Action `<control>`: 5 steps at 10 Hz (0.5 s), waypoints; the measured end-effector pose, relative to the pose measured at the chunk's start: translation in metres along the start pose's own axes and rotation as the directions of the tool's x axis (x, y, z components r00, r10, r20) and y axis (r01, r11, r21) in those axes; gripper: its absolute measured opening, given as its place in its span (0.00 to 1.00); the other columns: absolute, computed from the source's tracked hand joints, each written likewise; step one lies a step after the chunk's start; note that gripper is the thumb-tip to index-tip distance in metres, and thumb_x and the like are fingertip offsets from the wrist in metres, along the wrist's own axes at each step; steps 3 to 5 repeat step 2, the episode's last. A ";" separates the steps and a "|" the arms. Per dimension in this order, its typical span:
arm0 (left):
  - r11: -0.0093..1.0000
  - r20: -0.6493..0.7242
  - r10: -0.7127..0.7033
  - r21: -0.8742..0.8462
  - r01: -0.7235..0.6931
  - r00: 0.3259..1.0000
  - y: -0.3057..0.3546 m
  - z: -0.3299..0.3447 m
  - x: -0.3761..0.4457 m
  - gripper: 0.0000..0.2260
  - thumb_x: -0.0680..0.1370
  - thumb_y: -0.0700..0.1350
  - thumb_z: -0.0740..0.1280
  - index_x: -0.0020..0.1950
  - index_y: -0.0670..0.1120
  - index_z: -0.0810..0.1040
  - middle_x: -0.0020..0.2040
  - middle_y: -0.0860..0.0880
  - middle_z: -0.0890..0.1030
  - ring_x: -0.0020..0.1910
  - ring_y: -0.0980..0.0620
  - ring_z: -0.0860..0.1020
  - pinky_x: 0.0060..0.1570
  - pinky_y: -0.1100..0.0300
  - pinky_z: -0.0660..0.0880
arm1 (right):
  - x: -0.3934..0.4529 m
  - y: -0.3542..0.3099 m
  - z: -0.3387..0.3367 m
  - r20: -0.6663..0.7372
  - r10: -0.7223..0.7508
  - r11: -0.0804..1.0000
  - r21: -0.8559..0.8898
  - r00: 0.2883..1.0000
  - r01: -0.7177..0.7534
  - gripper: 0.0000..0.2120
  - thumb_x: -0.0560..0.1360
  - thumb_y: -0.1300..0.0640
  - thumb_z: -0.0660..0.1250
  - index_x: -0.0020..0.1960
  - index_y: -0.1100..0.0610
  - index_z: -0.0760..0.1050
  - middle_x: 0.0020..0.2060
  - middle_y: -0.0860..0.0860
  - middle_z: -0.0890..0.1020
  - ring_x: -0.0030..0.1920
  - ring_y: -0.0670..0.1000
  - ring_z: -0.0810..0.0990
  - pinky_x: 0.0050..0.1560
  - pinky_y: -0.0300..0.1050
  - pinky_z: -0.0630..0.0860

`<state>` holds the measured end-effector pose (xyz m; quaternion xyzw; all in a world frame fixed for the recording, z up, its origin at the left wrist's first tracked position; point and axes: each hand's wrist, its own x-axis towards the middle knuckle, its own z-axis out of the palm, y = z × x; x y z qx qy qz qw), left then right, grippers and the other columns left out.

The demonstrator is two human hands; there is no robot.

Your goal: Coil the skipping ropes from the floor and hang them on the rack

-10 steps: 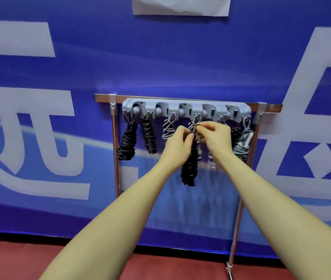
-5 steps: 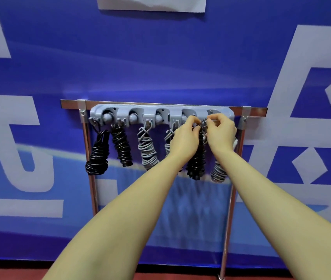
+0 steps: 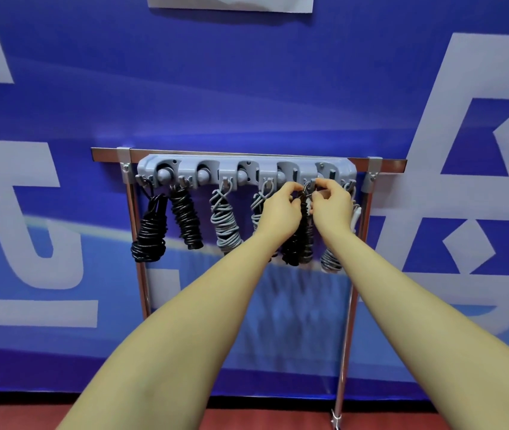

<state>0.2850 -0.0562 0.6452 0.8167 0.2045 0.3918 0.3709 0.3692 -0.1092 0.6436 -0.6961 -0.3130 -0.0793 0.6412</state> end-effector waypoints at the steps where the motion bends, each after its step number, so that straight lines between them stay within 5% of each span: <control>1: 1.000 -0.010 -0.028 0.005 0.028 1.000 0.002 -0.009 -0.015 0.15 0.79 0.38 0.58 0.65 0.46 0.72 0.54 0.46 0.78 0.52 0.48 0.75 0.49 0.62 0.67 | -0.012 -0.002 -0.003 0.000 0.041 0.999 -0.023 0.999 -0.041 0.15 0.76 0.66 0.59 0.60 0.59 0.75 0.53 0.55 0.79 0.52 0.54 0.77 0.57 0.49 0.75; 5: 0.994 -0.063 -0.109 0.004 0.109 0.992 -0.001 -0.025 -0.028 0.12 0.78 0.40 0.59 0.60 0.44 0.75 0.52 0.45 0.79 0.51 0.46 0.76 0.51 0.61 0.70 | -0.033 -0.008 -0.007 0.003 0.086 0.996 -0.015 0.996 -0.086 0.12 0.75 0.66 0.59 0.55 0.59 0.77 0.52 0.55 0.79 0.53 0.54 0.77 0.56 0.47 0.74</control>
